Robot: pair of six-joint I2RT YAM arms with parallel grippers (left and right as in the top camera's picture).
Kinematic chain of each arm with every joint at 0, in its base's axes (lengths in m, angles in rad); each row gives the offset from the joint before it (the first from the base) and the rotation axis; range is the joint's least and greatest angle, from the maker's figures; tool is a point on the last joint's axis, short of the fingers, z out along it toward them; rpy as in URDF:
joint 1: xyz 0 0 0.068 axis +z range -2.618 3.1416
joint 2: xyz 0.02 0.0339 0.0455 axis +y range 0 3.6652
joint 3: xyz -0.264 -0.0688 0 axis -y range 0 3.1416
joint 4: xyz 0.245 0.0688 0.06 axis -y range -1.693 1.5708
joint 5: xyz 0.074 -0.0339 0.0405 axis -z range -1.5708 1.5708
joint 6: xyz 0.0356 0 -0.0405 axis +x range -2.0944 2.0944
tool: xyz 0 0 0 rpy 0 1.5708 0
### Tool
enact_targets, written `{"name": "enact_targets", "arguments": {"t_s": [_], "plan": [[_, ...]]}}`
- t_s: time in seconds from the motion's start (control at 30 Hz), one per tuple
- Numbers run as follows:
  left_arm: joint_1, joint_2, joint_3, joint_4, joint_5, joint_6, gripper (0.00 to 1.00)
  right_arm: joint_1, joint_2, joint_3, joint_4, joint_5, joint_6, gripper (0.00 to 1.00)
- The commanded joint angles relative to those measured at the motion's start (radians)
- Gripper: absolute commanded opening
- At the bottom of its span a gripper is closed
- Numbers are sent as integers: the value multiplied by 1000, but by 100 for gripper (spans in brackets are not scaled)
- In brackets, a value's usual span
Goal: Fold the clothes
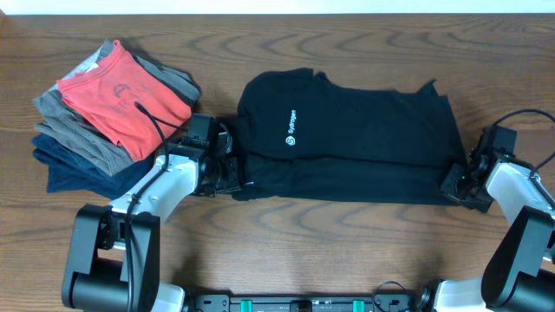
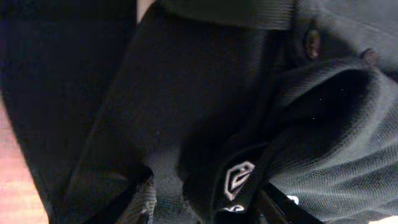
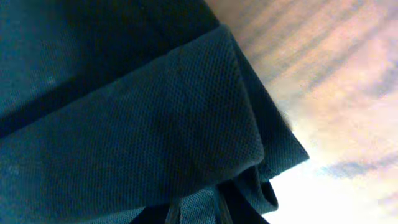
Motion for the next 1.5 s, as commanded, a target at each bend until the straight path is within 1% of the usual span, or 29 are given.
{"name": "enact_targets", "arguments": {"t_s": [0.0, 0.1, 0.17, 0.3, 0.4, 0.5, 0.57, 0.6, 0.63, 0.67, 0.7, 0.77, 0.83, 0.9, 0.97, 1.0, 1.13, 1.27, 1.33, 1.47], "plan": [[5, 23, -43, -68, -46, -20, 49, -27, 40, -50, -29, 145, 24, 16], [5, 23, -43, -85, -23, -19, 48, -27, 40, -49, -32, 140, 24, 16], [5, 21, -43, -100, -24, -19, 45, -27, 40, -49, -45, 138, 24, 16], [5, 21, -43, -166, -24, -19, 42, -27, 39, -49, -95, 146, 25, 9], [5, 12, -43, -219, -24, -19, 40, -27, 34, -49, -109, 146, 32, 9], [5, -35, -37, -257, -24, -18, 40, -27, 13, -45, -116, 135, 32, 9], [5, -93, -18, -265, -24, 5, 41, -26, -15, -30, -122, 100, 31, 11], [5, -130, -2, -265, -25, 16, 45, -26, -35, -17, -130, 73, 31, 12], [5, -169, 19, -263, -27, 23, 55, -26, -58, -1, -142, 42, 30, 13], [5, -200, 40, -260, -29, 23, 73, -26, -84, 18, -155, 8, 29, 15], [5, -231, 66, -255, -32, 23, 82, -26, -109, 35, -168, -28, 23, 18], [5, -272, 129, -248, -32, 31, 92, -26, -170, 85, -206, -129, 5, 24], [5, -276, 191, -244, -32, 47, 95, -26, -216, 122, -224, -208, -21, 30], [5, -256, 254, -233, -32, 49, 96, -26, -261, 151, -232, -276, -57, 37], [5, -217, 317, -216, -32, 56, 96, -26, -301, 164, -231, -321, -84, 51], [5, -193, 345, -205, -32, 63, 96, -26, -319, 164, -231, -341, -97, 54], [5, -54, 462, -141, -27, 89, 96, -26, -348, 164, -240, -417, -139, 58], [1, 107, 563, -58, -24, 132, 96, -25, -347, 164, -264, -424, -138, 58], [-7, 194, 613, -20, -24, 173, 96, -24, -347, 164, -271, -424, -138, 58], [-30, 331, 671, 66, -27, 227, 95, -25, -346, 163, -283, -423, -138, 57]]}}
